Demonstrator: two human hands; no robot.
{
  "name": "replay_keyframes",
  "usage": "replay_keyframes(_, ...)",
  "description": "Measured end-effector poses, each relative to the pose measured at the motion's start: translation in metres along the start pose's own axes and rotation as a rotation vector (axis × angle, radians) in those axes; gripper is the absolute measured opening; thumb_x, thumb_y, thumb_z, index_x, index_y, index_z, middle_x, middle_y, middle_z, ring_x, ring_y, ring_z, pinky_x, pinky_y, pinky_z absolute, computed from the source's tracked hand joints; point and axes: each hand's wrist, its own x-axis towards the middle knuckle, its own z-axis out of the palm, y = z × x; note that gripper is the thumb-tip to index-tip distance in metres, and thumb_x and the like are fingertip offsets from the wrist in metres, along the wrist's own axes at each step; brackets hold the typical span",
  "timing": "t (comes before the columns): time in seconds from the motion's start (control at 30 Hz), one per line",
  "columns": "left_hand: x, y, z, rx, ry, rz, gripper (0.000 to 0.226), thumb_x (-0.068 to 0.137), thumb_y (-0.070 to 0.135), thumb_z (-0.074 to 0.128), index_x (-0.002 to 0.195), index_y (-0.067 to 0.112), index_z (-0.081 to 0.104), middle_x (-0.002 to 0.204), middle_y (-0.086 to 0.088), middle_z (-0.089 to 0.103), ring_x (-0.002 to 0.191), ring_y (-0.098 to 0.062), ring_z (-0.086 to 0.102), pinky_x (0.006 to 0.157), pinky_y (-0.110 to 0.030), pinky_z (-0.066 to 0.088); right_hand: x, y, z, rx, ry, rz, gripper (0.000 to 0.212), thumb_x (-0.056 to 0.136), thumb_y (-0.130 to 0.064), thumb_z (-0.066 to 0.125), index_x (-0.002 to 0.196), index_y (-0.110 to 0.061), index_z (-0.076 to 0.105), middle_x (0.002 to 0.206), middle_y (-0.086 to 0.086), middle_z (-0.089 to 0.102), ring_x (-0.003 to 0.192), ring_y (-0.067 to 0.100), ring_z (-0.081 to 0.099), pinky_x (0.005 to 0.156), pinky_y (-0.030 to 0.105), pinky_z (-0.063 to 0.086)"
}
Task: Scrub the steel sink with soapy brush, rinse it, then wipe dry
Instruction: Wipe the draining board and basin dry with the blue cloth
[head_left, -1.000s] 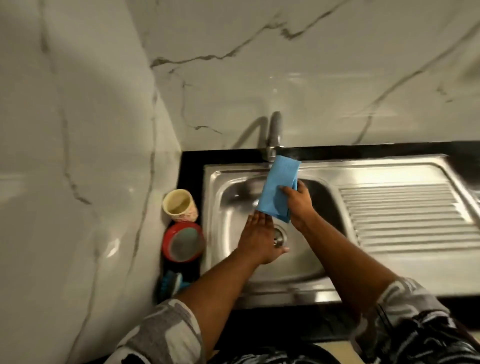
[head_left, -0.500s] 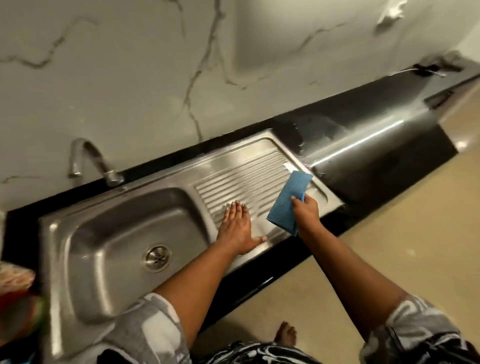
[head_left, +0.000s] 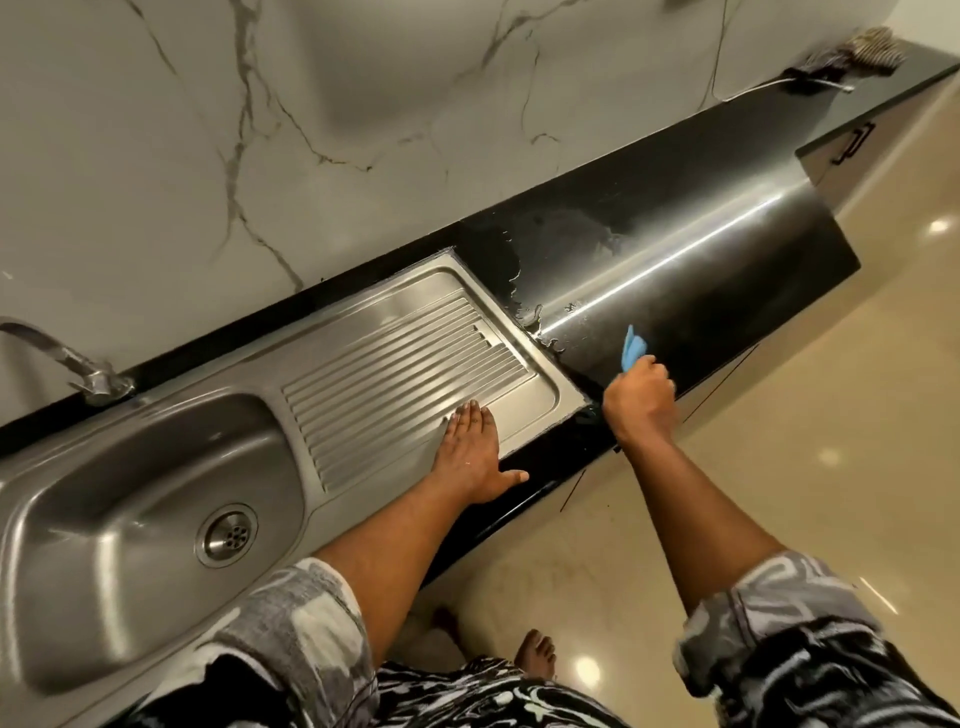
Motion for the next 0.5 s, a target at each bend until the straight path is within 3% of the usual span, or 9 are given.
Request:
replay_keyframes(0.1, 0.01, 0.004, -0.003, -0.018, 0.005, 0.0, 0.126, 0.093, 0.079, 0.053, 0.165, 0.0, -0.014, 0.173, -0.023, -0.019, 0.161, -0.034, -0.017, 0.128, -0.045, -0.011, 0.0, -0.017, 0.034, -0.039, -0.193, -0.029, 0.082, 0.098, -0.05, 0.057, 0.151, 0.006, 0.031, 0.146, 0.025, 0.044, 0.125, 0.042, 0.048, 0.1, 0.048, 0.046)
replay_keyframes(0.23, 0.026, -0.001, -0.008, -0.039, 0.007, -0.017, 0.126, 0.093, 0.077, 0.055, 0.165, 0.001, -0.015, 0.173, -0.02, -0.02, 0.161, -0.033, -0.019, 0.132, -0.047, -0.008, -0.007, -0.004, 0.054, -0.142, -0.121, -0.163, 0.091, 0.096, -0.059, 0.055, 0.157, 0.0, 0.024, 0.157, 0.021, 0.036, 0.137, 0.039, 0.039, 0.11, 0.049, 0.042)
replay_keyframes(0.37, 0.045, -0.015, -0.012, -0.068, 0.015, -0.034, 0.123, 0.094, 0.077, 0.051, 0.165, 0.003, -0.016, 0.172, -0.019, -0.022, 0.161, -0.032, -0.02, 0.132, -0.047, -0.007, -0.001, 0.018, 0.076, -0.337, -0.148, -0.248, 0.101, 0.096, -0.078, 0.023, 0.163, -0.005, 0.001, 0.171, 0.016, 0.001, 0.156, 0.04, -0.002, 0.125, 0.052, 0.005)
replay_keyframes(0.5, 0.068, -0.033, -0.015, -0.071, 0.01, -0.036, 0.119, 0.096, 0.081, 0.042, 0.165, 0.003, -0.016, 0.172, -0.019, -0.022, 0.16, -0.033, -0.02, 0.132, -0.049, -0.006, 0.011, 0.006, 0.09, -0.394, -0.118, -0.214, 0.102, 0.093, -0.079, 0.005, 0.162, -0.003, -0.001, 0.17, 0.019, -0.003, 0.156, 0.042, -0.008, 0.126, 0.055, 0.003)
